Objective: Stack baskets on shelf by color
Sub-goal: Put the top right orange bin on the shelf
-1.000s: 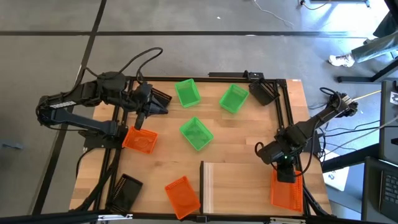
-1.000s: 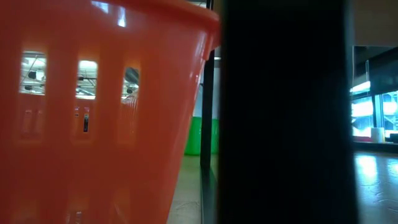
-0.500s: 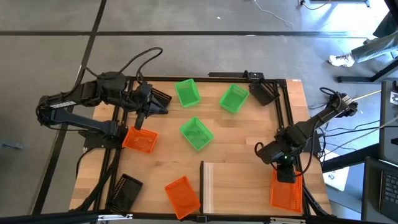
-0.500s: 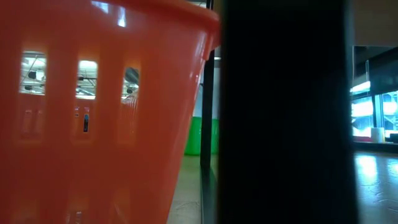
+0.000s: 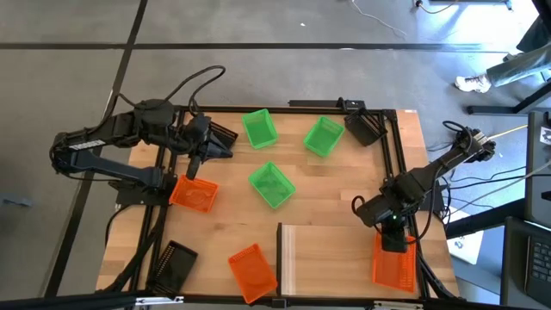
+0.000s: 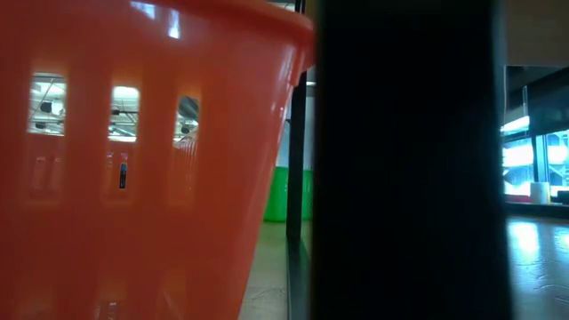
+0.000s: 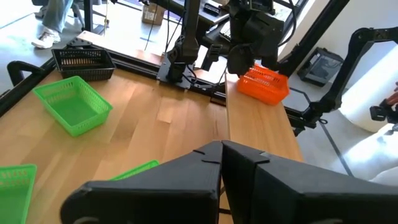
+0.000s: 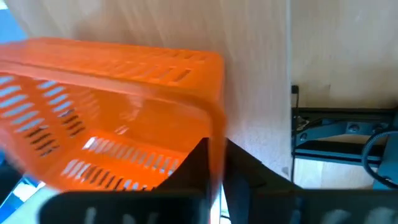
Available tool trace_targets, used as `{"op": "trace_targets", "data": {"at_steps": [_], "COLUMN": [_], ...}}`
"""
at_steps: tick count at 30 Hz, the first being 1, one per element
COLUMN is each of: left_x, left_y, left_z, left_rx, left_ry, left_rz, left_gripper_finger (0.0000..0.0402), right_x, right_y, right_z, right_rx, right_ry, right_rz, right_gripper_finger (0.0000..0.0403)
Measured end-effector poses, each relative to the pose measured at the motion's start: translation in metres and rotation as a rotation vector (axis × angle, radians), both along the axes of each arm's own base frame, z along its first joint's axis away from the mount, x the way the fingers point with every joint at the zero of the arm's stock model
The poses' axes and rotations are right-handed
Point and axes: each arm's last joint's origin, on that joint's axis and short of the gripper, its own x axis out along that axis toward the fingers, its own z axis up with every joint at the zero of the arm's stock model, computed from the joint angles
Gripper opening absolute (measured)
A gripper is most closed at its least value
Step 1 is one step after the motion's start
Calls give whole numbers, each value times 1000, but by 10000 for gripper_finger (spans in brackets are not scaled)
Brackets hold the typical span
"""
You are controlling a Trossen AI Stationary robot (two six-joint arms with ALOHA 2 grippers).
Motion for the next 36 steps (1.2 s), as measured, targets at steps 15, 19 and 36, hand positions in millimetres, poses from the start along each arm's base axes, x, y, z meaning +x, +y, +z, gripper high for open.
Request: {"op": "trace_targets", "data": {"at_steps": [15,19,36], "left_x": [0,0,0], "left_y": [0,0,0], "left_z": [0,0,0], "left_rx": [0,0,50], "left_ry": [0,0,-4], "left_rz": [0,0,-12], "left_gripper_finger": [0,0,0], "right_x": [-1,-1,1], "right_y": [0,-4,23], "right_z": [13,33,70], "right_rx": [46,-42,43], "right_ry": [12,-57,59], "right_rz": [2,-36,-531], "right_gripper_finger": [73,74,7]}}
